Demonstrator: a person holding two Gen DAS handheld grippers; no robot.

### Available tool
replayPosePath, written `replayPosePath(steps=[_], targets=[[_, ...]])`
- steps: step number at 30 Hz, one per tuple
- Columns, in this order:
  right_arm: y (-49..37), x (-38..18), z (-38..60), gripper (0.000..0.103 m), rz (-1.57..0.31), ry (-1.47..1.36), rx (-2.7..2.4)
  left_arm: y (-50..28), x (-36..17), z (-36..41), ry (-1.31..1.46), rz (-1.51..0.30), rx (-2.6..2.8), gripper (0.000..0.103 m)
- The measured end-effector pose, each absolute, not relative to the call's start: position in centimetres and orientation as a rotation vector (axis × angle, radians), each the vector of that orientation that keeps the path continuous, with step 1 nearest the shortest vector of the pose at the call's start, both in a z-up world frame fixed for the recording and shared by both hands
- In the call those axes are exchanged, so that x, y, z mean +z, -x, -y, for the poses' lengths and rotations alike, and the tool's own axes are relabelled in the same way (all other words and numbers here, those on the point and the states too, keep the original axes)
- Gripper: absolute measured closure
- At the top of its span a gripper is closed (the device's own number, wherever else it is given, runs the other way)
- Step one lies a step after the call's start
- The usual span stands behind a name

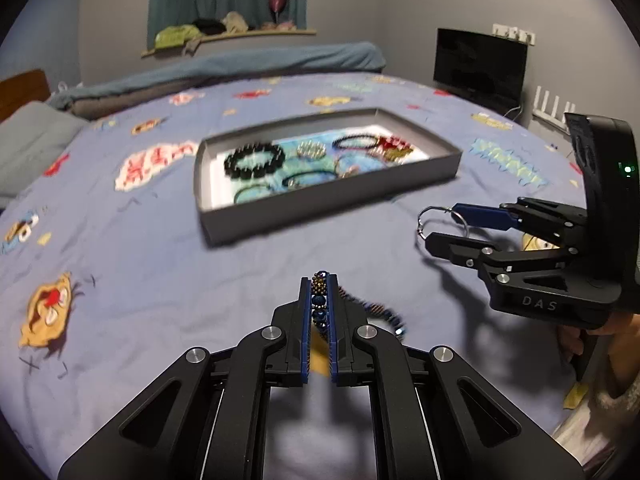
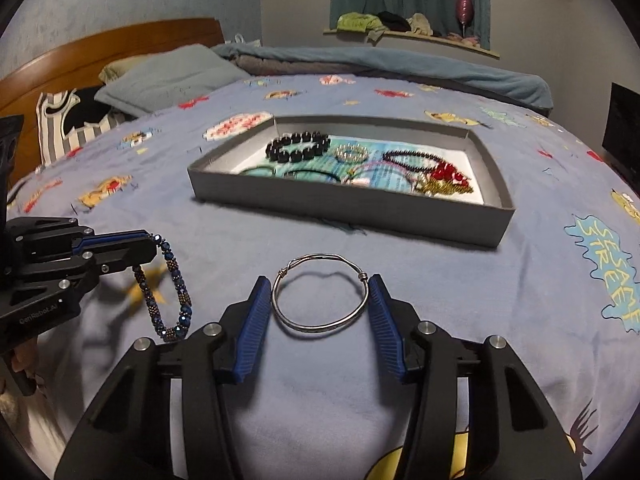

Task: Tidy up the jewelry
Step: 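Carry the blue bracelet and silver ring into the gray tray and open both grippers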

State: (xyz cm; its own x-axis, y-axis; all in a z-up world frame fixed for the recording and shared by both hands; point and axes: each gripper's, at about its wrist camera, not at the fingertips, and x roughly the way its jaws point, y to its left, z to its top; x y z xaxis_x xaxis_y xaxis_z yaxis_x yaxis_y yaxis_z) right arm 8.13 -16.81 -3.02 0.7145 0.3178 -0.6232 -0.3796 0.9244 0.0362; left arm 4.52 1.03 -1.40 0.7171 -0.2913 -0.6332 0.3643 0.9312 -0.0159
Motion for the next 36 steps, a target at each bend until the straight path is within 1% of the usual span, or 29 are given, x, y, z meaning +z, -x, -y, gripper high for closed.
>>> replayPosePath(steps=[4, 9, 15, 20, 24, 28, 31, 36], targets=[[-7.8, -1.9, 17.4, 0.053, -0.631, 0.071, 0.387, -4.4, -0.4, -0.9, -0.100, -0.661, -0.387, 0.095], [-9.1, 0.1, 18.1, 0.053, -0.596, 0.050, 0.358, -5.4, 2.0, -0.7, -0.122, -0.601, -0.392, 0.095], [-12.2, 4.0, 19.3, 0.053, -0.497, 0.030, 0.295, -8.5, 5.6, -1.3, -0.125, -0.516, -0.351, 0.095], [-15.6, 5.7, 20.1, 0.053, -0.474, -0.016, 0.259, -12.3, 7.0, -1.1, -0.108, -0.495, -0.327, 0.095], [-16.9, 4.4, 20.5, 0.053, -0.515, -0.010, 0.259, -14.3, 6.3, -0.4, -0.073, -0.511, -0.351, 0.095], [-18.5, 2.0, 20.0, 0.053, -0.606, 0.040, 0.266, -16.2, 4.4, 0.6, -0.042, -0.564, -0.426, 0.095], [-19.3, 0.6, 19.8, 0.053, -0.654, 0.060, 0.272, -17.4, 2.8, 0.8, 0.008, -0.625, -0.487, 0.095], [-20.2, -0.7, 19.5, 0.053, -0.712, 0.064, 0.287, -19.3, -0.5, 0.0, 0.004, -0.734, -0.434, 0.095]])
